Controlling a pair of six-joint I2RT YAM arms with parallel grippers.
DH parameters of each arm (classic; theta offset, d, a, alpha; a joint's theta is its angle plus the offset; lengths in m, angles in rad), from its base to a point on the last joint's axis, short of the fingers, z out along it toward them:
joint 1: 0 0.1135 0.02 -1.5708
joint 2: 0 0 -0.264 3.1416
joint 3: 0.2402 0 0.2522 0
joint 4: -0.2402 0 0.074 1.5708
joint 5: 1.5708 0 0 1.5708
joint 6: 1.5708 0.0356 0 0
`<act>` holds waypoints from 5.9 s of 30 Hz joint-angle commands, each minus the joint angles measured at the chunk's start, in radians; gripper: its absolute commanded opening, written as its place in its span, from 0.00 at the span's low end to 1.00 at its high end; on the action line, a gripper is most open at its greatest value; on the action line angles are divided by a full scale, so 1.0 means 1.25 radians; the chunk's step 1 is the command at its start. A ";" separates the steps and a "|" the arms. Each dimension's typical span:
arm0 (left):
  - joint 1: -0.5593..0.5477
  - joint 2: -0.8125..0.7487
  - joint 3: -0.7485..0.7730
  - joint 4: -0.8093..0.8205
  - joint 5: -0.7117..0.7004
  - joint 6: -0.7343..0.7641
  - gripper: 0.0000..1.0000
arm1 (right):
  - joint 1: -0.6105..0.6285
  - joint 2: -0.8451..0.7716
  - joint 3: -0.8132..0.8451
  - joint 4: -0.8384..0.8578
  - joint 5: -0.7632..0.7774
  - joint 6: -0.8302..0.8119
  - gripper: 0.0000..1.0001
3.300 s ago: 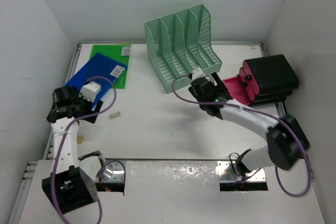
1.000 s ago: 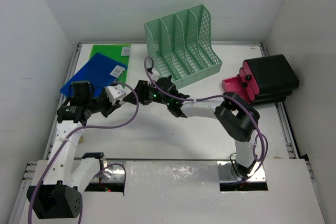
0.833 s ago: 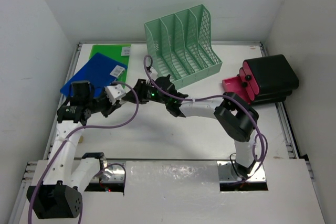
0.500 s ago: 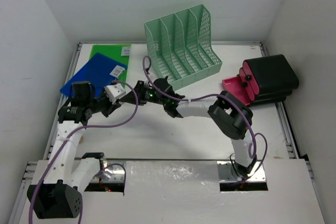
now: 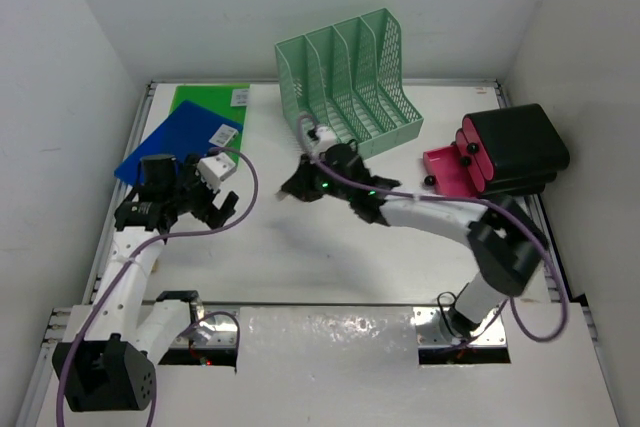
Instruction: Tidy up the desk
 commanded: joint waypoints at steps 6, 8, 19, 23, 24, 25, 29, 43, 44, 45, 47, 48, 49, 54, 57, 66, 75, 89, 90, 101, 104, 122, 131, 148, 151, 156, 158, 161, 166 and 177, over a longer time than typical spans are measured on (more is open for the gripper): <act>-0.002 0.016 -0.050 0.095 -0.264 -0.168 1.00 | -0.257 -0.239 0.015 -0.532 0.458 -0.437 0.00; -0.002 0.023 -0.061 0.100 -0.307 -0.187 1.00 | -0.292 -0.191 0.065 -0.615 0.586 -0.479 0.00; -0.001 -0.019 -0.110 0.118 -0.437 -0.180 1.00 | -0.450 0.211 0.454 -0.967 0.840 -0.612 0.00; -0.001 -0.022 -0.119 0.110 -0.493 -0.177 1.00 | -0.467 0.285 0.488 -0.987 0.879 -0.612 0.07; -0.001 -0.020 -0.124 0.110 -0.504 -0.177 1.00 | -0.473 0.294 0.483 -0.983 0.874 -0.612 0.10; 0.000 -0.020 -0.128 0.111 -0.524 -0.177 1.00 | -0.474 0.296 0.479 -0.977 0.865 -0.612 0.13; 0.000 -0.014 -0.144 0.116 -0.558 -0.177 1.00 | -0.477 0.288 0.454 -0.956 0.828 -0.610 0.50; 0.209 -0.053 -0.221 0.059 -0.603 -0.025 0.92 | -0.460 0.046 0.382 -0.859 0.641 -0.603 0.72; 0.289 -0.052 -0.216 0.051 -0.581 -0.005 0.80 | -0.449 -0.003 0.358 -0.832 0.609 -0.605 0.72; 0.328 -0.049 -0.211 0.039 -0.534 0.034 0.75 | -0.445 -0.027 0.349 -0.823 0.590 -0.602 0.72; 0.411 -0.034 -0.204 -0.013 -0.476 0.081 0.72 | -0.434 -0.088 0.323 -0.797 0.545 -0.591 0.72; 0.431 -0.021 -0.206 -0.013 -0.467 0.091 0.73 | -0.430 -0.108 0.313 -0.789 0.538 -0.590 0.72; 0.447 0.009 -0.210 -0.020 -0.465 0.097 0.74 | -0.425 -0.124 0.306 -0.780 0.539 -0.587 0.72; 0.502 0.104 -0.221 -0.020 -0.408 0.112 0.65 | -0.363 -0.193 0.270 -0.755 0.558 -0.597 0.73; 0.512 0.142 -0.216 -0.019 -0.374 0.135 0.54 | -0.344 -0.209 0.259 -0.747 0.569 -0.611 0.73; 0.518 0.266 -0.182 0.004 -0.344 0.106 0.33 | -0.318 -0.212 0.231 -0.723 0.602 -0.612 0.73; 0.518 0.277 -0.142 0.003 -0.319 0.084 0.58 | -0.304 -0.199 0.234 -0.723 0.621 -0.649 0.73; 0.519 0.321 -0.173 0.066 -0.365 0.053 0.25 | -0.293 -0.192 0.230 -0.729 0.633 -0.655 0.73; 0.518 0.320 -0.174 0.064 -0.363 0.054 0.25 | -0.293 -0.191 0.230 -0.728 0.632 -0.655 0.73; 0.518 0.186 -0.095 -0.052 -0.186 0.125 0.00 | -0.270 -0.215 0.236 -0.745 0.479 -0.626 0.73; 0.506 0.098 -0.011 -0.109 -0.031 0.157 0.00 | -0.270 -0.292 0.177 -0.642 0.252 -0.558 0.73; -0.275 0.062 0.226 -0.023 -0.093 -0.148 0.00 | -0.077 -0.222 0.058 -0.097 -0.077 -0.128 0.64; -0.324 0.027 0.193 -0.028 -0.085 -0.085 0.00 | -0.045 -0.107 0.087 -0.016 -0.112 -0.032 0.57; -0.326 0.020 0.185 -0.022 -0.116 -0.082 0.00 | -0.009 -0.022 0.122 0.070 -0.245 0.002 0.53; -0.326 0.027 0.185 -0.022 -0.116 -0.084 0.00 | -0.005 0.000 0.145 0.053 -0.255 -0.001 0.52; -0.326 0.017 0.182 -0.015 -0.112 -0.077 0.00 | -0.003 0.050 0.177 0.041 -0.282 0.020 0.52; -0.326 0.018 0.178 -0.012 -0.111 -0.070 0.00 | -0.003 0.074 0.184 0.069 -0.298 0.041 0.50; -0.326 0.017 0.167 0.000 -0.122 -0.065 0.00 | -0.004 0.103 0.205 0.086 -0.344 0.074 0.39; -0.326 -0.008 0.141 0.043 -0.193 -0.062 0.00 | -0.003 0.096 0.197 0.054 -0.342 0.059 0.12; -0.326 -0.007 0.130 0.053 -0.218 -0.064 0.00 | -0.003 0.097 0.188 0.047 -0.346 0.068 0.00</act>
